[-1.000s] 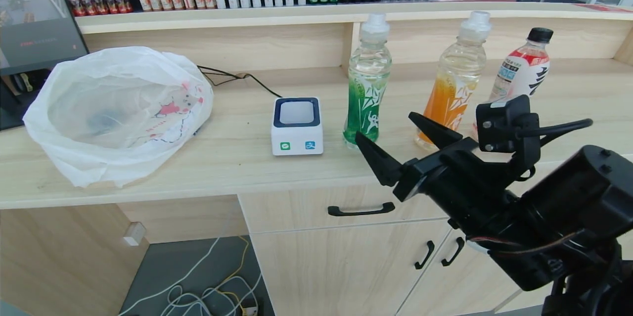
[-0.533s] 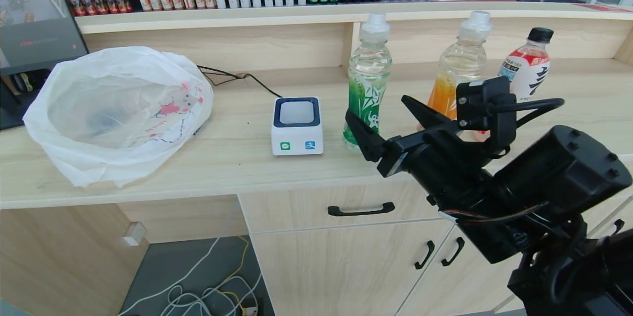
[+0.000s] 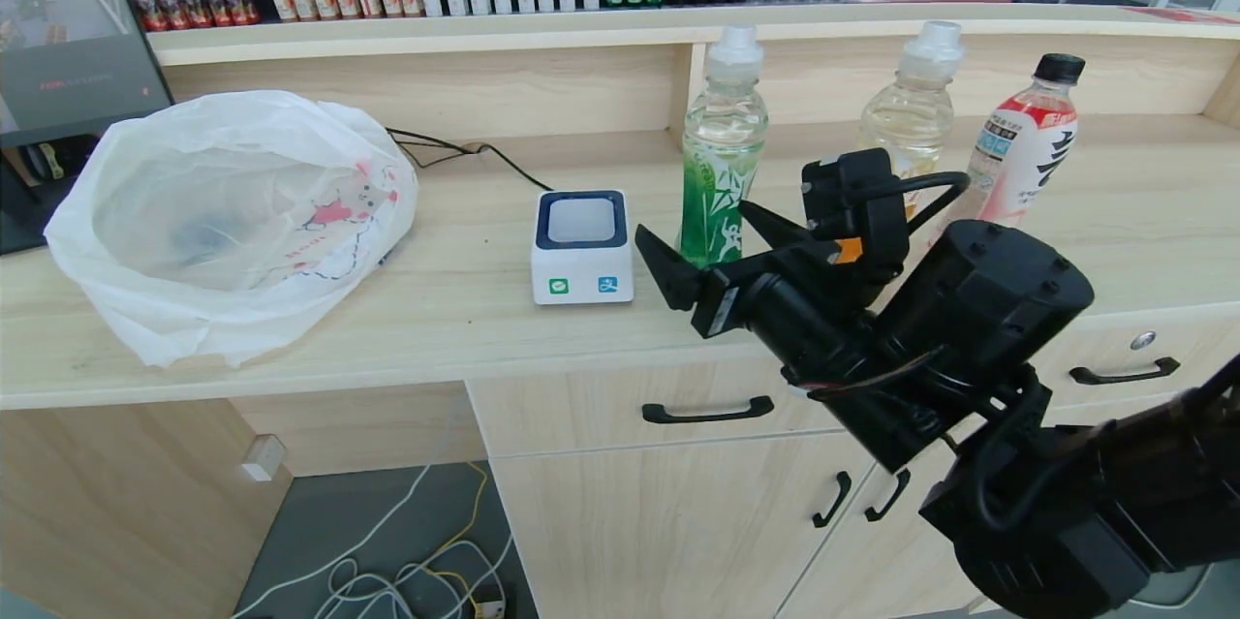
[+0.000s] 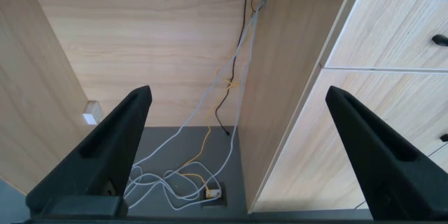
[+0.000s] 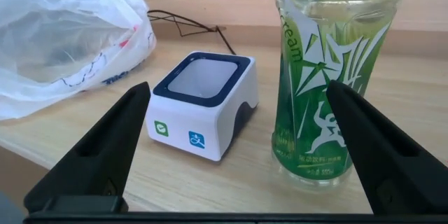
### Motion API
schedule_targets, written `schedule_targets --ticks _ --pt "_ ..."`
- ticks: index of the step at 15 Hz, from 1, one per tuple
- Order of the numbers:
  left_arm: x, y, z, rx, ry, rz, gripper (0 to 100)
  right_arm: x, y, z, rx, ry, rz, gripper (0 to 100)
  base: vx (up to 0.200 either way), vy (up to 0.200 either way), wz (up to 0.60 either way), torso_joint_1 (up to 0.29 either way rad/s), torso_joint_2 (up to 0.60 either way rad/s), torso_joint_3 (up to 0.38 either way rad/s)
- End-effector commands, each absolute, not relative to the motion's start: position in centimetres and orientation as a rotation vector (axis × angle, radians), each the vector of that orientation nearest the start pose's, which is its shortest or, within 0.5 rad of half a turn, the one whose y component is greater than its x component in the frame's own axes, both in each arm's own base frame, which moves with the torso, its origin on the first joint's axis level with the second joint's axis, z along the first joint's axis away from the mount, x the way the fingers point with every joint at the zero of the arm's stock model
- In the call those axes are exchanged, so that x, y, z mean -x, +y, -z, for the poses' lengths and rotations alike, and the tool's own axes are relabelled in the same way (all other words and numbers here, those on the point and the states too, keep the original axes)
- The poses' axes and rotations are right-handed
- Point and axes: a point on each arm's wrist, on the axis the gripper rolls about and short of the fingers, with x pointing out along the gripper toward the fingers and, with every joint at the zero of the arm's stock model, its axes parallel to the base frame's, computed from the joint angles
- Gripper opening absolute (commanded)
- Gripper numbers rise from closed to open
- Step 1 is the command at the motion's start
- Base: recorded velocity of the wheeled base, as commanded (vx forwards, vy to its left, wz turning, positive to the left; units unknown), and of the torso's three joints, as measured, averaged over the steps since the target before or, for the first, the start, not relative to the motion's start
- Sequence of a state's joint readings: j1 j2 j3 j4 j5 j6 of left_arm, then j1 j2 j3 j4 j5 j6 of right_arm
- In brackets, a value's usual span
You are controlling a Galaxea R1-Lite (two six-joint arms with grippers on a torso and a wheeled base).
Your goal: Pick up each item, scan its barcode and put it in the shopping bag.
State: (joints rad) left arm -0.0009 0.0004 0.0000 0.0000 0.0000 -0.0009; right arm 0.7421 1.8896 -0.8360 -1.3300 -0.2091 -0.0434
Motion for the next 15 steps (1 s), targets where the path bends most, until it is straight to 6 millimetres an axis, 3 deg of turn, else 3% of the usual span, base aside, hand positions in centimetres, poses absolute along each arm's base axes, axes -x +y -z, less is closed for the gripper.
schedule_targets --ticks 1,4,15 --pt "2.3 0.0 -7.5 0.002 0.0 0.002 100 -26.3 23.3 -20.8 -0.091 -0.264 -0.512 100 0.0 0.0 0.0 0.0 0.0 0.0" --pt "2.3 0.0 -7.5 0.002 0.0 0.0 100 -27.1 23.4 -20.8 -0.081 -0.233 -0.465 100 0.0 0.0 0.0 0.0 0.0 0.0" --pt "2.3 0.0 -7.5 0.002 0.0 0.002 100 -26.7 22.5 -20.1 -0.09 -0.197 -0.406 100 0.0 0.0 0.0 0.0 0.0 0.0"
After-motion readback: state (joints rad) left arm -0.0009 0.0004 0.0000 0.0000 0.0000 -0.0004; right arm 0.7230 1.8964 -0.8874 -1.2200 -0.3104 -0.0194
